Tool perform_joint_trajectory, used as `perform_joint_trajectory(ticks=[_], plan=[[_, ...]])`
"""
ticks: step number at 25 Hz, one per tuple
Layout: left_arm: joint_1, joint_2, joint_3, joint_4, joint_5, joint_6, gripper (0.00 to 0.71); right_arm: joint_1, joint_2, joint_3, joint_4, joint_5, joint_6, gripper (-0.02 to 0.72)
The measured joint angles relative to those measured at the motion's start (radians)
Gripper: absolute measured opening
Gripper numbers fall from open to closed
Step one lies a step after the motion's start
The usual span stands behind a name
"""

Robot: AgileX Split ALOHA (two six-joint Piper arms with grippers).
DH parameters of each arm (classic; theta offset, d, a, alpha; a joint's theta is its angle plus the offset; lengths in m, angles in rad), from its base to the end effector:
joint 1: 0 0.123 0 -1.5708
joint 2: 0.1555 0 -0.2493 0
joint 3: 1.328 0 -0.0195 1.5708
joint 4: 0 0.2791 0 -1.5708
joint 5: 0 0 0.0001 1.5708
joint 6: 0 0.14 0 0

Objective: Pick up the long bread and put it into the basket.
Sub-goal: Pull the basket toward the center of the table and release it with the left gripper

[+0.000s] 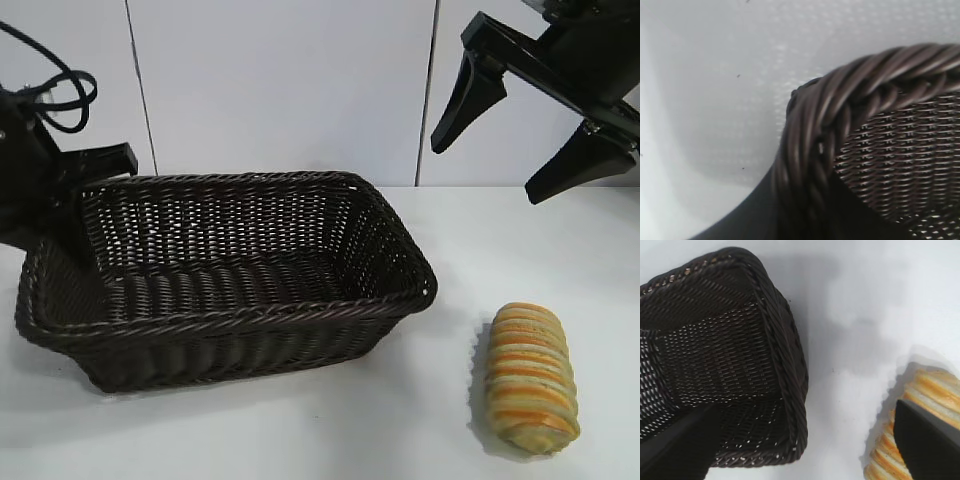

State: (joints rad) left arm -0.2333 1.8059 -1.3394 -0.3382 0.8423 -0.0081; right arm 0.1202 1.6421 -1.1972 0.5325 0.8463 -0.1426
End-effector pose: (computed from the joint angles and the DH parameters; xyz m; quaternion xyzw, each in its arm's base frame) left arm 0.3923 -0.1289 0.1422 0.0211 0.9745 -0.1627 0.1528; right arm 0.3704 0.0984 0.1694 0.0101 0.9582 0.2235 0.1785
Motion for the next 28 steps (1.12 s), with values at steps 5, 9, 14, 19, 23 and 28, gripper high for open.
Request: perform_joint_trajectory(ticks=[5, 9, 14, 19, 23, 28], plan=[[0.000, 0.003, -0.038, -0.029, 0.000, 0.018, 0.102, 0.000, 0.000, 0.000, 0.003, 0.000, 0.000, 0.664], [0.000, 0.068, -0.046, -0.038, -0.003, 0.033, 0.102, 0.000, 0.000, 0.000, 0.007, 0.000, 0.000, 0.664], [0.000, 0.177, -0.046, -0.050, -0.008, 0.063, 0.102, 0.000, 0.000, 0.000, 0.010, 0.005, 0.000, 0.664], [0.000, 0.221, -0.046, -0.065, -0.029, 0.067, 0.101, 0.000, 0.000, 0.000, 0.010, 0.016, 0.000, 0.664], [0.000, 0.223, -0.046, -0.068, -0.031, 0.069, 0.101, 0.000, 0.000, 0.000, 0.010, 0.021, 0.000, 0.664], [0.000, 0.223, -0.049, -0.082, -0.034, 0.069, 0.243, 0.000, 0.000, 0.000, 0.010, 0.021, 0.000, 0.663]])
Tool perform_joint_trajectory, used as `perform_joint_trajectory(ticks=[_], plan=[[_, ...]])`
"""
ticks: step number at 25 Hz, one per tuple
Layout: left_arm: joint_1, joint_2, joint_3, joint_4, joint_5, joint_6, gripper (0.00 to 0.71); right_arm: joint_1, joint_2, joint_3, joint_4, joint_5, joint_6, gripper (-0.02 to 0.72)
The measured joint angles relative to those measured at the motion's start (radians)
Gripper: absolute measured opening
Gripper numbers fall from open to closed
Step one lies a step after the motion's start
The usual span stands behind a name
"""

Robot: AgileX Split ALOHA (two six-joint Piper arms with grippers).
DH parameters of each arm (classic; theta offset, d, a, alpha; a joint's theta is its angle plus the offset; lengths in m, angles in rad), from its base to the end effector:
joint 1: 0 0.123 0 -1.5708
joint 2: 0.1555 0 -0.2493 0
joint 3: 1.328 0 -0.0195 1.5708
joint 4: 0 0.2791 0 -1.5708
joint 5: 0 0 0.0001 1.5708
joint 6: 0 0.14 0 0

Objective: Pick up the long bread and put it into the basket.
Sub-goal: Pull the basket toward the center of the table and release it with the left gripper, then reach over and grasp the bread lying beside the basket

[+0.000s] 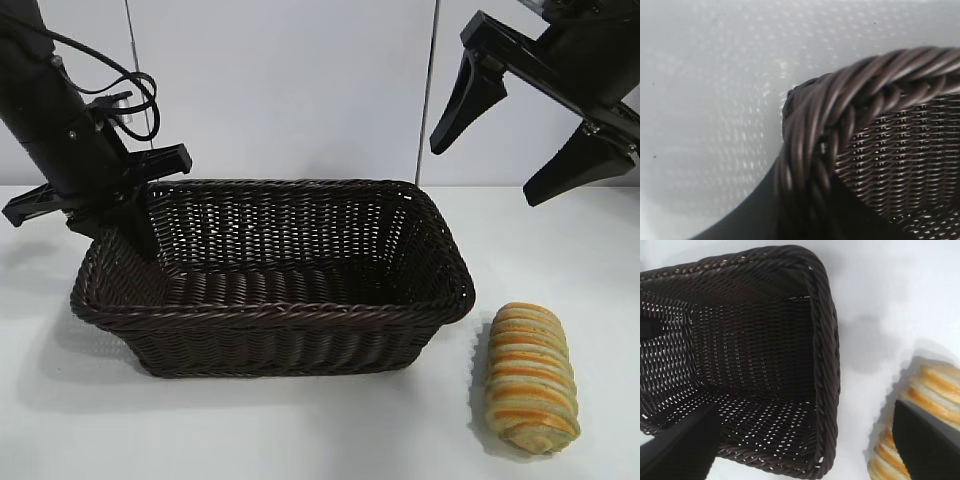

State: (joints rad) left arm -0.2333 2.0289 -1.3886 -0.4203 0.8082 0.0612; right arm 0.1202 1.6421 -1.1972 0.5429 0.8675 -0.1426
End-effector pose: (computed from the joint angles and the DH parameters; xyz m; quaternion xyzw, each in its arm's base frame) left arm 0.4039 -0.1385 0.0674 0.0165 0.9808 -0.1733 0.0877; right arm 0.3677 0.1000 0.1691 0.0101 0.9586 0.2294 0.1683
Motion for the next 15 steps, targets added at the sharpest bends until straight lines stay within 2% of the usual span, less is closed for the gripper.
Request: perform_joint_trajectory(ticks=[1, 2, 4, 5, 8, 15], plan=[[0.000, 0.000, -0.002, -0.005, 0.000, 0.000, 0.329, 0.000, 0.000, 0.000, 0.000, 0.000, 0.000, 0.663], [0.000, 0.000, -0.005, -0.008, 0.003, 0.000, 0.466, 0.000, 0.000, 0.000, 0.000, 0.000, 0.000, 0.663], [0.000, 0.000, -0.018, -0.010, 0.016, 0.000, 0.600, 0.000, 0.000, 0.000, 0.000, 0.000, 0.000, 0.663], [0.000, 0.000, -0.032, -0.006, 0.028, 0.000, 0.631, 0.000, 0.000, 0.000, 0.000, 0.000, 0.000, 0.663], [0.000, 0.000, -0.097, 0.010, 0.089, -0.003, 0.677, 0.000, 0.000, 0.000, 0.000, 0.000, 0.000, 0.663], [0.000, 0.000, -0.323, 0.117, 0.275, -0.050, 0.694, 0.000, 0.000, 0.000, 0.000, 0.002, 0.000, 0.663]])
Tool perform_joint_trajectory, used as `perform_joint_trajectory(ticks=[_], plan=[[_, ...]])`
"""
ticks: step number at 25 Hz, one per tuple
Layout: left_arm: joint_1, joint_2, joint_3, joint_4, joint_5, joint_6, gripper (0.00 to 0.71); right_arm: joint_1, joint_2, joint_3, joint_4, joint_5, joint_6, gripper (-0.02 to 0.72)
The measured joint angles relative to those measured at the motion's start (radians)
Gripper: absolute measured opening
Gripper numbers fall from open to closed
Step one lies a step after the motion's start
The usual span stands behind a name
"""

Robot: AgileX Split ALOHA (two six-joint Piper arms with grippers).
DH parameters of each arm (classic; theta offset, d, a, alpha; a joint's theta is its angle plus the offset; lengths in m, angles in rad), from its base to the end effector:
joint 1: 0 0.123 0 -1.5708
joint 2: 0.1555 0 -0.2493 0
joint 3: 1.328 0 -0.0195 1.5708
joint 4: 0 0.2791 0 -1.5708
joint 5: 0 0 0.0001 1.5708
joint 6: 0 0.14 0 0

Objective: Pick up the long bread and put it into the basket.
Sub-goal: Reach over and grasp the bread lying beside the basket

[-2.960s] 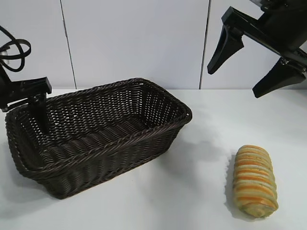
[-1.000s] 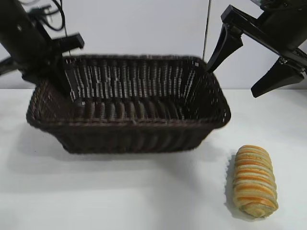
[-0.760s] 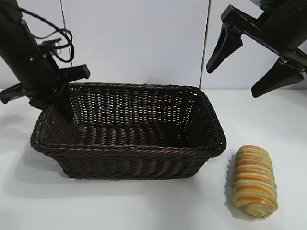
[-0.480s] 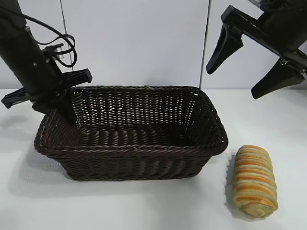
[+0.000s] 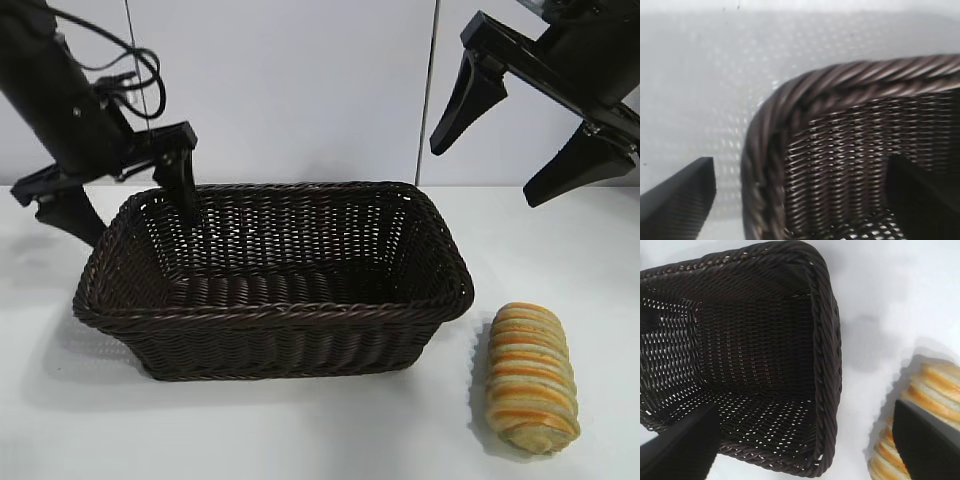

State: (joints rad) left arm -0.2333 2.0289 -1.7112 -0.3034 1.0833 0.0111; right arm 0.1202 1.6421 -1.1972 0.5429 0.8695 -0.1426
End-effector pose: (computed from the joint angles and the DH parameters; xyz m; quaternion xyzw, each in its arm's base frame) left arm 0.4356 -0.1415 0.1521 0.0668 0.9795 -0.1547 0.1103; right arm 0.3674 0.1001 0.1691 0.0099 0.9588 0.2296 0.1673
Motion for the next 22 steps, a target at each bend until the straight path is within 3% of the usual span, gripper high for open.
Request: perform_joint_trajectory(ticks=[6, 11, 16, 22], plan=[[0.000, 0.000, -0.165, 0.193, 0.106, -0.043, 0.694, 0.000, 0.000, 0.000, 0.000, 0.003, 0.000, 0.663], [0.051, 0.000, -0.248, 0.226, 0.148, -0.047, 0.694, 0.000, 0.000, 0.000, 0.000, 0.003, 0.000, 0.663], [0.192, -0.002, -0.255, 0.228, 0.153, -0.042, 0.694, 0.000, 0.000, 0.000, 0.000, 0.003, 0.000, 0.663], [0.425, -0.084, -0.255, 0.193, 0.153, -0.018, 0.694, 0.000, 0.000, 0.000, 0.000, 0.003, 0.000, 0.663]])
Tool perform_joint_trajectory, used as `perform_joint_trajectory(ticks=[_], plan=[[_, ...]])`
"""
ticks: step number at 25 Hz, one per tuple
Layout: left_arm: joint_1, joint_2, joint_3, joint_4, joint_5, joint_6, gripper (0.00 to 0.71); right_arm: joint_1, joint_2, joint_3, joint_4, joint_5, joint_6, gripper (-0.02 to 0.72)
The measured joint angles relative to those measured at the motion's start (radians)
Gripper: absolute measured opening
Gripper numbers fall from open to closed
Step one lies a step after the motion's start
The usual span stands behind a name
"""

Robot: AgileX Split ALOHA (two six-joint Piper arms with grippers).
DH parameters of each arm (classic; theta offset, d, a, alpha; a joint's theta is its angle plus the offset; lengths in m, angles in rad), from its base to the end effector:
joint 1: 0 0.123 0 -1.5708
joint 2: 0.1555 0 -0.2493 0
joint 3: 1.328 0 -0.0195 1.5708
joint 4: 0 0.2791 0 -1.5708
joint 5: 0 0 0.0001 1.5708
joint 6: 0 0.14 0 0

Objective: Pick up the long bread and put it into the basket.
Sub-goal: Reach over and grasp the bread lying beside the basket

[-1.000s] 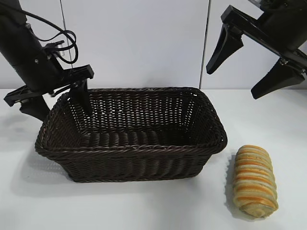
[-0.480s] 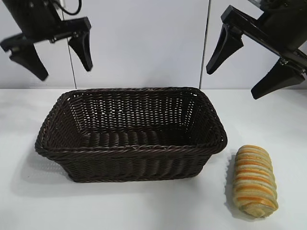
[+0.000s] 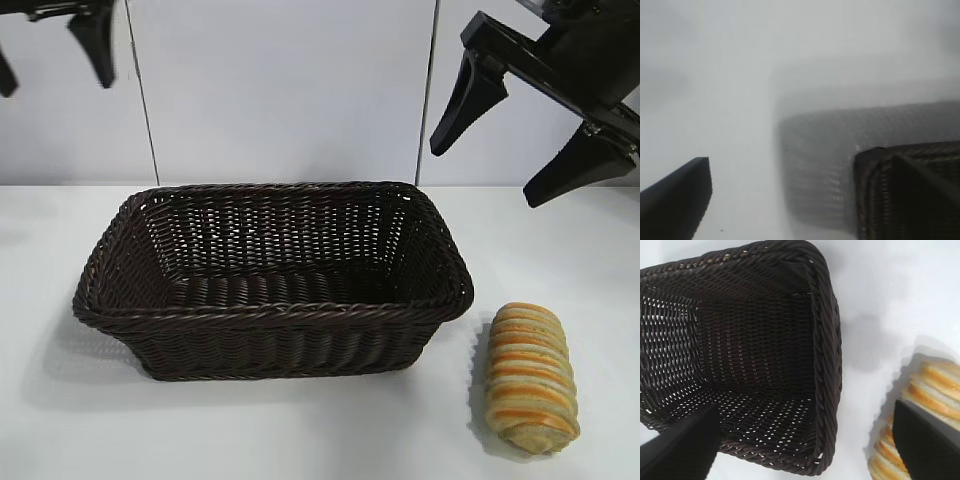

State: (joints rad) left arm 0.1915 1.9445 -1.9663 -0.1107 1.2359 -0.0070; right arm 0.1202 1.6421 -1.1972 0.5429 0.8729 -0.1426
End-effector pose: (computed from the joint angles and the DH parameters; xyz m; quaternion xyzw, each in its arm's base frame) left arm 0.4555 0.0734 0.2623 -0.1027 0.9686 -0.0345 0.2240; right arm 0.3670 0.1002 0.1689 0.0095 0.9590 0.2298 0.1657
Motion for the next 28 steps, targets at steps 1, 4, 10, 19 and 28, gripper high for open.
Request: perform_joint_trajectory(ticks=[1, 4, 10, 19, 28], plan=[[0.037, -0.017, 0.000, -0.034, 0.000, 0.007, 0.694, 0.000, 0.000, 0.000, 0.000, 0.000, 0.000, 0.663], [0.107, -0.056, 0.014, -0.128, 0.002, 0.059, 0.694, 0.000, 0.000, 0.000, 0.000, 0.000, 0.000, 0.663], [0.127, -0.114, 0.025, -0.161, 0.014, 0.108, 0.694, 0.000, 0.000, 0.000, 0.000, 0.000, -0.005, 0.663], [0.125, -0.355, 0.027, -0.166, 0.022, 0.140, 0.694, 0.000, 0.000, 0.000, 0.000, 0.000, -0.011, 0.663], [0.090, -0.701, 0.086, -0.144, 0.029, 0.171, 0.694, 0.000, 0.000, 0.000, 0.000, 0.000, -0.015, 0.663]])
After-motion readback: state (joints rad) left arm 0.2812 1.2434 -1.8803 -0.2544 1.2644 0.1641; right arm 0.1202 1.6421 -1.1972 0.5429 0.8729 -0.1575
